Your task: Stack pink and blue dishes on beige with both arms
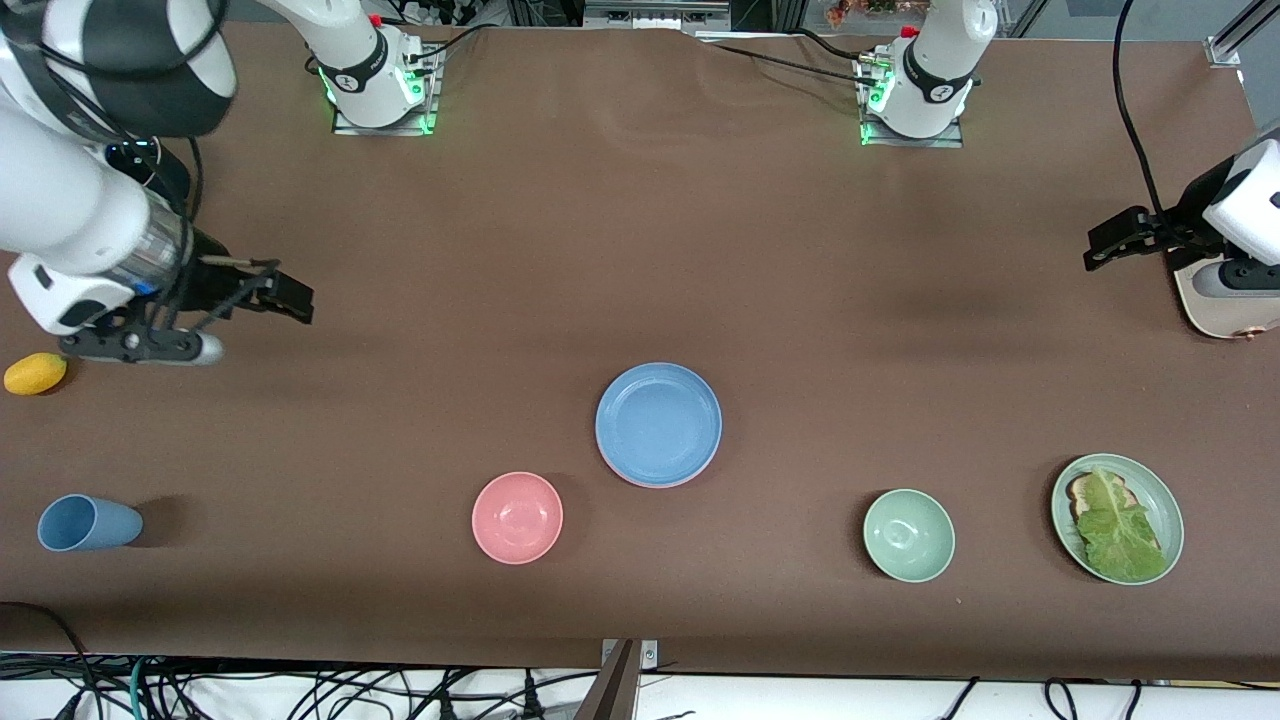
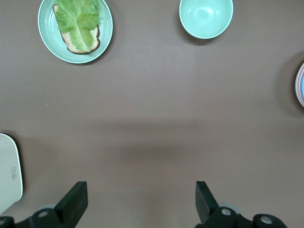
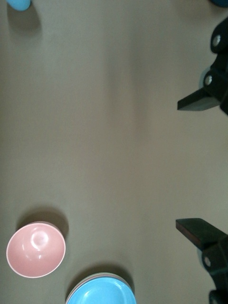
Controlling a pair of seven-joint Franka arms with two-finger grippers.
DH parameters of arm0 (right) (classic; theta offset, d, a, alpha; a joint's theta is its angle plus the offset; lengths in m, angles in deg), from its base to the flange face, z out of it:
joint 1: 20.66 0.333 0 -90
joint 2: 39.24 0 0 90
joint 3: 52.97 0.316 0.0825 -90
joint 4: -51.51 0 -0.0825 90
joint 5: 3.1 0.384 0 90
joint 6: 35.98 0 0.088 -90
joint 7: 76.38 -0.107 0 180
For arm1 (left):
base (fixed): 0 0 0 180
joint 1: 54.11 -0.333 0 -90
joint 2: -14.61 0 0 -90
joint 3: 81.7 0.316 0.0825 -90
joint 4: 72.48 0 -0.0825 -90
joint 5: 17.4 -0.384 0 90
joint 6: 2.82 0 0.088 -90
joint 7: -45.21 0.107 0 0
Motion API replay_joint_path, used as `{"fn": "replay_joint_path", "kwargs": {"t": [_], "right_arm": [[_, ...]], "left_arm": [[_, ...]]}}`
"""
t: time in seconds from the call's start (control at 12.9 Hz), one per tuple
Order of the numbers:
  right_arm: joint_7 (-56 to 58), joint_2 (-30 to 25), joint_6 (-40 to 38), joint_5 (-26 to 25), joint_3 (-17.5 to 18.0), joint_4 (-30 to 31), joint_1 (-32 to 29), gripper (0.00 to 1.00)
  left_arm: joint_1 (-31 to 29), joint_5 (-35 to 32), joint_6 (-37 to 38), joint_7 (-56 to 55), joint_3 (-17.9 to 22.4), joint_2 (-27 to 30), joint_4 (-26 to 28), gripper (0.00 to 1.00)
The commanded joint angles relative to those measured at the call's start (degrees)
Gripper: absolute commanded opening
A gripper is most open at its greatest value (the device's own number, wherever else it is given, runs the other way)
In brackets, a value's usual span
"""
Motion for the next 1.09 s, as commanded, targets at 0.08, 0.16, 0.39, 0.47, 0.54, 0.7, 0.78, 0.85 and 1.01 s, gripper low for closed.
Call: {"fn": "replay_joint_path", "kwargs": {"t": [0.08, 0.16, 0.39, 0.47, 0.54, 0.7, 0.78, 0.85, 1.01], "right_arm": [[1.30, -9.70, 1.91, -1.53, 8.31, 10.95, -9.93, 1.00], [2.00, -10.32, 1.47, -1.53, 9.02, 10.88, -10.73, 1.00], [2.54, -10.15, 1.21, -1.79, 8.94, 9.65, -10.56, 1.00], [2.45, -9.80, 1.12, -1.79, 8.94, 8.77, -10.39, 1.00], [2.53, -9.45, 0.60, -1.70, 8.94, 7.63, -10.47, 1.00], [2.54, -8.66, -0.11, -1.79, 8.85, 6.31, -10.56, 1.00], [2.54, -8.66, -0.11, -1.79, 8.85, 6.30, -10.56, 1.00], [2.62, -8.57, -0.03, -2.05, 8.93, 6.30, -10.56, 1.00], [2.71, -8.66, -0.03, -2.49, 8.85, 6.30, -10.56, 1.00]], "left_arm": [[0.46, -1.08, 1.00, 0.46, -0.07, -0.41, -1.02, 1.00], [0.46, -1.08, 1.00, 0.46, -0.07, -0.41, -1.02, 1.00], [0.46, -1.08, 1.00, 0.46, -0.07, -0.41, -1.02, 1.00], [0.46, -1.08, 1.00, 0.46, -0.07, -0.41, -1.02, 1.00], [0.46, -1.08, 1.00, 0.46, -0.07, -0.41, -1.02, 1.00], [0.46, -1.08, 1.00, 0.46, -0.07, -0.41, -1.02, 1.00], [0.46, -1.08, 1.00, 0.37, -0.07, -0.41, -1.02, 1.00], [0.46, -1.08, 1.00, 0.37, -0.07, -0.41, -1.02, 1.00], [0.46, -1.08, 1.00, 0.37, -0.07, -0.41, -1.02, 1.00]]}}
